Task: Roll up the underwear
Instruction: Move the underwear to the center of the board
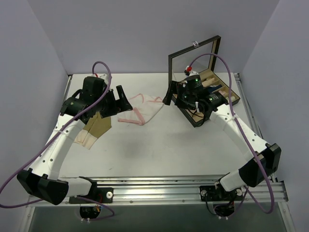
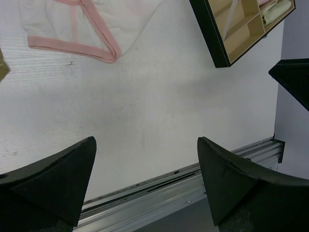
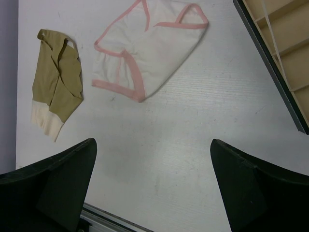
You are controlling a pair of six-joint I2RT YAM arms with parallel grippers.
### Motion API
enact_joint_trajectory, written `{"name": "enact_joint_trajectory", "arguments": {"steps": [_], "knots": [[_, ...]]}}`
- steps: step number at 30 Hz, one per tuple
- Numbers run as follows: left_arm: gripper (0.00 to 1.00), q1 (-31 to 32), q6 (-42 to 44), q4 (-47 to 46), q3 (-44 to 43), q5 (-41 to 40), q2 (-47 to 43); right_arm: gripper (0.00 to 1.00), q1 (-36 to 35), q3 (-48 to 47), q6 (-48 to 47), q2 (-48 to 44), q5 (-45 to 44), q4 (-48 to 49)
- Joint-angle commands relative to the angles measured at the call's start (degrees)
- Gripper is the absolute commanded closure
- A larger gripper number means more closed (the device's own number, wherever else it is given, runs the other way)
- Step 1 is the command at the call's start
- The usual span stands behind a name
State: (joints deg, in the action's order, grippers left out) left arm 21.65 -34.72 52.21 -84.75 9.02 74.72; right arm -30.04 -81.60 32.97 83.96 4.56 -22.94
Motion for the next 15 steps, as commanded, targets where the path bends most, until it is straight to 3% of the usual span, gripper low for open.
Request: {"name": "enact_joint_trajectory", "arguments": {"steps": [1, 7, 15], "knots": [[0.06, -0.2, 1.67, -2.9, -1.3, 0.04, -0.36, 0.0, -0.28, 0.13, -0.1, -2.49, -0.95, 0.97], [0.05, -3.27, 5.18, -2.55, -3.05, -2.6, 2.09, 0.0, -0.28, -1.01, -0.45, -2.67, -1.57, -0.26], [0.0, -7.15, 9.49, -9.22, -4.81, -7.96, 15.0, 0.0, -0.37, -0.14, -1.07, -3.89, -0.52, -1.58]]}}
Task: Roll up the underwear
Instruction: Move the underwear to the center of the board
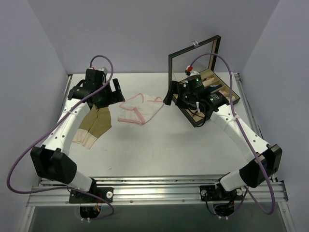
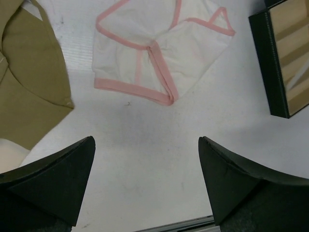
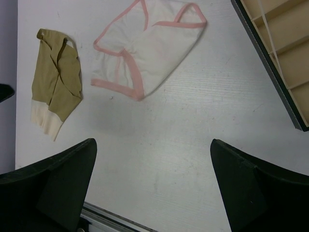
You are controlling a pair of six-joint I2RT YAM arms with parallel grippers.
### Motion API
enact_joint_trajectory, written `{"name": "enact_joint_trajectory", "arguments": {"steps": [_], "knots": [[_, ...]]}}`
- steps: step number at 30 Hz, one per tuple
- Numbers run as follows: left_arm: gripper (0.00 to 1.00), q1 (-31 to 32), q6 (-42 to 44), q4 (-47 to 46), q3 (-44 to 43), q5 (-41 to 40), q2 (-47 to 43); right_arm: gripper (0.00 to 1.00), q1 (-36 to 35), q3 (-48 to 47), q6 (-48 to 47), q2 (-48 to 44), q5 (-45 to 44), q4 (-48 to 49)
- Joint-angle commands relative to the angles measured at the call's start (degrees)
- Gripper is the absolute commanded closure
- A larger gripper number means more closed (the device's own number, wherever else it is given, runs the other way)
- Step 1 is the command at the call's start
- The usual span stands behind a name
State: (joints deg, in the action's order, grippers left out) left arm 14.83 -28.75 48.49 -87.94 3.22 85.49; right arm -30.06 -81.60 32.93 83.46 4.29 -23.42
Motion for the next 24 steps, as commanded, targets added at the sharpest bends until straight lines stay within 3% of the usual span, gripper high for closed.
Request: {"name": "enact_joint_trajectory", "arguments": {"steps": [1, 4, 11, 22, 24], "knots": [[0.05, -0.33, 4.75, -6.21, -1.79, -2.52, 5.72, 0.0, -0.35, -0.14, -1.2, -3.57, -0.51, -1.62], [0.1, -0.77, 5.81, -8.67, -2.67, -1.56, 12.14, 0.11, -0.35, 0.74, -2.77, -4.7, 2.46, -1.46], [0.24, -1.03, 6.34, -10.96, -6.8, -1.37, 26.72, 0.11, -0.43, 1.54, -3.48, -7.0, 2.48, -1.62], [0.31, -0.86, 4.94, -13.86, -2.77, -3.4, 33.6, 0.24, -0.43, 2.58, -4.98, -7.7, 1.16, -1.9], [0.4, -0.86, 4.32, -14.21, -0.92, -3.66, 34.04, 0.27, -0.35, 2.68, -4.98, -7.0, -0.42, -0.67]]}}
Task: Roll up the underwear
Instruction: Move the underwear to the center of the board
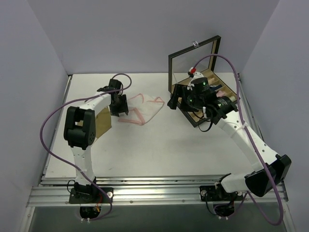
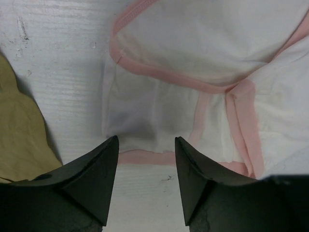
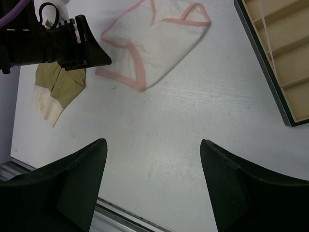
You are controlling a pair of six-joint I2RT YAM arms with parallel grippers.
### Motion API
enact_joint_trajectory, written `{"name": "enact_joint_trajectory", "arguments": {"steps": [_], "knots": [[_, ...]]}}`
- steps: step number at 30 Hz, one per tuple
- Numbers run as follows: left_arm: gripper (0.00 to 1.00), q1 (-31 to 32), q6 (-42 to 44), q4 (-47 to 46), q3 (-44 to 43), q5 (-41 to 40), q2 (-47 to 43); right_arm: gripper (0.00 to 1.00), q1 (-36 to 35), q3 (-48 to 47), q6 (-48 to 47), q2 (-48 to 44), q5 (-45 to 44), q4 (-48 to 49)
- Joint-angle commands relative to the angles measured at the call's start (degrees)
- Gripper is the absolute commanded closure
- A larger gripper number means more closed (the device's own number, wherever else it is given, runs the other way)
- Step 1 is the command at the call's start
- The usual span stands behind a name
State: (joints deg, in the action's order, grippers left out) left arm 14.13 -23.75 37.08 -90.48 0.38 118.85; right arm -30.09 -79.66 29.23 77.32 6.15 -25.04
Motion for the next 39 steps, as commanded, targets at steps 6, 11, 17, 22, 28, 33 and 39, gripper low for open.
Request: {"name": "enact_joint_trajectory", "arguments": {"steps": [6, 11, 17, 22, 28, 33, 39], "knots": [[0.63, 1.77, -2.36, -4.91, 8.11, 1.38, -0.11, 0.31, -0.41, -4.44, -1.29, 7.04, -8.26, 2.97], [0.85, 5.2, -4.99, -6.05, 14.18, 1.99, -3.52, 0.35, -1.11, -4.54, -0.76, 13.64, -9.49, 7.18], [0.91, 12.66, -11.66, -7.28, 27.0, 1.21, -12.66, 0.4, -4.63, -4.28, -2.52, 21.46, -11.51, 11.5], [0.77, 16.45, -20.35, -7.81, 36.76, 0.14, -19.78, 0.45, -7.7, -4.19, -1.03, 27.62, -10.9, 15.27], [0.42, 15.58, -25.82, -5.98, 43.28, -1.52, -32.51, 0.56, -11.39, -3.93, 0.82, 33.42, -6.77, 21.95], [0.36, 13.12, -28.37, -2.2, 45.47, -2.84, -41.58, 0.6, -15.17, -4.28, 1.26, 36.58, -3.52, 24.42], [0.3, 7.95, -27.32, -1.31, 49.34, -1.18, -51.43, 0.63, -18.16, -5.07, 2.76, 40.28, -3.51, 24.51]]}}
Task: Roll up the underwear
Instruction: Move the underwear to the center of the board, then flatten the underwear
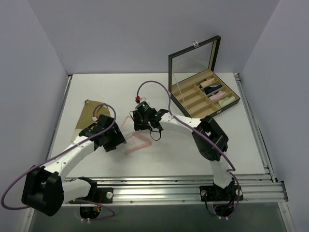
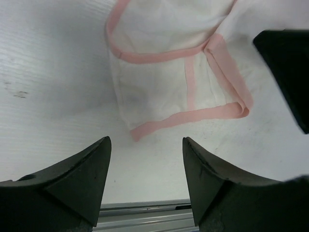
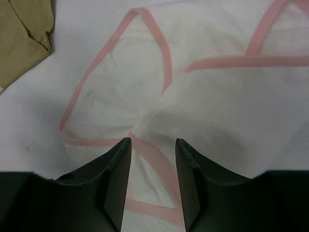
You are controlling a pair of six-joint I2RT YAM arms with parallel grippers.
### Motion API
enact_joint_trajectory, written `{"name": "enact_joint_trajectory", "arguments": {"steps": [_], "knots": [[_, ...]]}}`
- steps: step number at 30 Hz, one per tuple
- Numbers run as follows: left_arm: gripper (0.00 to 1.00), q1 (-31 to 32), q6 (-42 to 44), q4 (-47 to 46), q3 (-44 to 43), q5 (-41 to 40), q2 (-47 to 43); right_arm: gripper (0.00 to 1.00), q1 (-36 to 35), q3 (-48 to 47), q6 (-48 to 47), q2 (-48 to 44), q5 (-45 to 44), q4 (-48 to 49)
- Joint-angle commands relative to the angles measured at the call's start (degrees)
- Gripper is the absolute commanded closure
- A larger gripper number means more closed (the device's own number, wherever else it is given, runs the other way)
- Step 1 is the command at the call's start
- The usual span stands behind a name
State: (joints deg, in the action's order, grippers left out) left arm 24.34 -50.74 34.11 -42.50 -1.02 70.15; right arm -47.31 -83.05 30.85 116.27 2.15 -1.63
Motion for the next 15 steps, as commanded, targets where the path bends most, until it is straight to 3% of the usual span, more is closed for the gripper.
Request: {"name": "enact_joint_trajectory", "arguments": {"steps": [1, 15], "knots": [[0.3, -2.89, -0.24, 1.84, 1.89, 0.66, -3.61, 0.63, -1.46, -1.94, 1.23, 1.59, -0.3, 1.01], [0.3, -6.67, 2.22, 3.07, 3.74, 3.83, -3.97, 0.63, -4.63, -3.0, 2.72, 4.67, -3.82, 0.84]]}}
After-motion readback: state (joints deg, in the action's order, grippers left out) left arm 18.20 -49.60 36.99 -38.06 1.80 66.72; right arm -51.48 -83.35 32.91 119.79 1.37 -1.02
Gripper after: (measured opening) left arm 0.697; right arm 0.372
